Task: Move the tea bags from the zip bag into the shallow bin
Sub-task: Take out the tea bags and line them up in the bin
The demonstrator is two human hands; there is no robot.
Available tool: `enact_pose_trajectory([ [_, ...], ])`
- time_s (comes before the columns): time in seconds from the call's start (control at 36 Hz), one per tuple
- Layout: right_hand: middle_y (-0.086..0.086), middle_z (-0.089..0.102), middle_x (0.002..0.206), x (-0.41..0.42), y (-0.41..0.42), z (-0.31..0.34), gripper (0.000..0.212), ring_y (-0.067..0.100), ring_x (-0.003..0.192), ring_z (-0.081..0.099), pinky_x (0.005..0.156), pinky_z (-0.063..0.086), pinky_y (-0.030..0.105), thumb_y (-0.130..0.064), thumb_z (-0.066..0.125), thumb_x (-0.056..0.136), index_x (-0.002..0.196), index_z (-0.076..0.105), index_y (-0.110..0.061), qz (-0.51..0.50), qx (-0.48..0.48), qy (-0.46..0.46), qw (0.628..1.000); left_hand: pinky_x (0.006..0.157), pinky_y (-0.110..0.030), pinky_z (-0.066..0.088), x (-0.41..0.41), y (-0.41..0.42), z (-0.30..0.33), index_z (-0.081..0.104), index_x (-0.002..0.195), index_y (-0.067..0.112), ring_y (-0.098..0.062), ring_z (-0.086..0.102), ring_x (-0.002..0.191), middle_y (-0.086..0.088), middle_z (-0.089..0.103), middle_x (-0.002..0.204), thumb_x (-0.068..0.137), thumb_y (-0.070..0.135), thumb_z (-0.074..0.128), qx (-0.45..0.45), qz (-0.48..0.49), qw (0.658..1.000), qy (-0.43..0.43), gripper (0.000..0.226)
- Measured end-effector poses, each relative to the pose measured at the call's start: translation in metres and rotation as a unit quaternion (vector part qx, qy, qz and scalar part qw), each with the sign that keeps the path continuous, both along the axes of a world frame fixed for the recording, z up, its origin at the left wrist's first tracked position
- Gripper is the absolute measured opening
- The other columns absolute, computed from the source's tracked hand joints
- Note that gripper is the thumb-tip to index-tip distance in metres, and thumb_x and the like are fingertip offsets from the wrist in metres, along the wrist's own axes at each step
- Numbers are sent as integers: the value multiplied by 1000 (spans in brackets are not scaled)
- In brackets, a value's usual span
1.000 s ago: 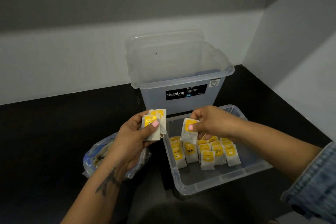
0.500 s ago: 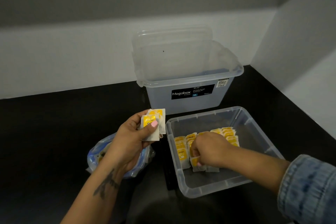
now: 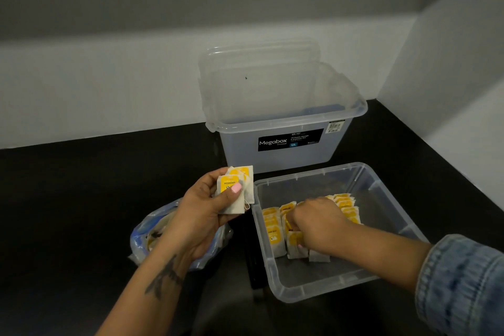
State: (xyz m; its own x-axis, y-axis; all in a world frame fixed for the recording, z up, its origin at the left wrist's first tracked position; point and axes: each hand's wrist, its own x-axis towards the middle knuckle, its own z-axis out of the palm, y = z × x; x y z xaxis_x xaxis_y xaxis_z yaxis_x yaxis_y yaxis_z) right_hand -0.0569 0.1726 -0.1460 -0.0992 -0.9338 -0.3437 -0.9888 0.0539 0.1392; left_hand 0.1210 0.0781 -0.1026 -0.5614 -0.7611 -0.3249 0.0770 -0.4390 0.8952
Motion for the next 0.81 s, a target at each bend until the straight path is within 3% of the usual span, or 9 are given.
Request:
enact_pose_trajectory([
  [0.14,2,64,106,-1,2,20,41,22,100,59,76,41,29,-47,70,79,108,57,-20,-36,-6,-33,999,71,-33,59,-2,-1,-1,55,116,10,-24,66,95,-12,64,115,85,5,57,13,-11,1000,11,32],
  [0.25,-6,64,95,-5,-5,48,26,13,92,60,76,48,28,-48,61,87,100,61,-27,-119,-80,-165,976,67,-30,60,-4,-1,2,57,109,13,-21,67,91,-10,66,111,85,4,58,1,-29,1000,8,26],
  [0.39,-6,68,86,-2,-20,80,18,7,83,63,67,46,20,-35,58,92,99,66,-21,-194,-141,-419,876,65,-27,59,-6,2,4,59,108,15,-21,67,90,-11,65,112,82,4,60,-32,-58,998,-7,28],
  [0.44,-5,70,89,1,-23,87,18,0,78,62,59,45,17,-30,62,90,101,68,-17,-202,-135,-478,844,64,-27,59,-6,4,5,59,109,15,-22,66,92,-12,64,113,78,7,62,-41,-72,996,-11,31],
  [0.53,-6,68,85,3,-25,87,15,-13,55,56,48,42,10,-21,66,88,99,70,-13,-203,-133,-500,831,63,-26,58,-5,5,7,60,109,15,-19,67,89,-11,66,110,77,8,62,-42,-88,995,-8,32],
  [0.58,-4,67,81,4,-26,86,10,-13,47,52,46,41,8,-17,67,87,95,71,-12,-204,-133,-504,829,62,-25,58,-4,6,7,61,107,15,-18,68,87,-9,67,107,78,8,61,-45,-95,994,-9,30],
  [0.69,-3,67,81,2,-26,85,5,-12,44,51,47,41,11,-16,67,87,91,70,-13,-210,-138,-493,833,62,-24,57,-2,6,6,62,105,18,-16,69,84,-5,69,103,80,7,60,-42,-97,994,-17,27],
  [0.81,-6,66,78,-6,-22,89,3,-4,55,55,48,41,11,-17,68,87,85,66,-19,-200,-162,-475,842,62,-23,57,2,3,4,62,104,18,-17,68,82,-7,69,103,82,6,59,-47,-73,996,-15,26],
])
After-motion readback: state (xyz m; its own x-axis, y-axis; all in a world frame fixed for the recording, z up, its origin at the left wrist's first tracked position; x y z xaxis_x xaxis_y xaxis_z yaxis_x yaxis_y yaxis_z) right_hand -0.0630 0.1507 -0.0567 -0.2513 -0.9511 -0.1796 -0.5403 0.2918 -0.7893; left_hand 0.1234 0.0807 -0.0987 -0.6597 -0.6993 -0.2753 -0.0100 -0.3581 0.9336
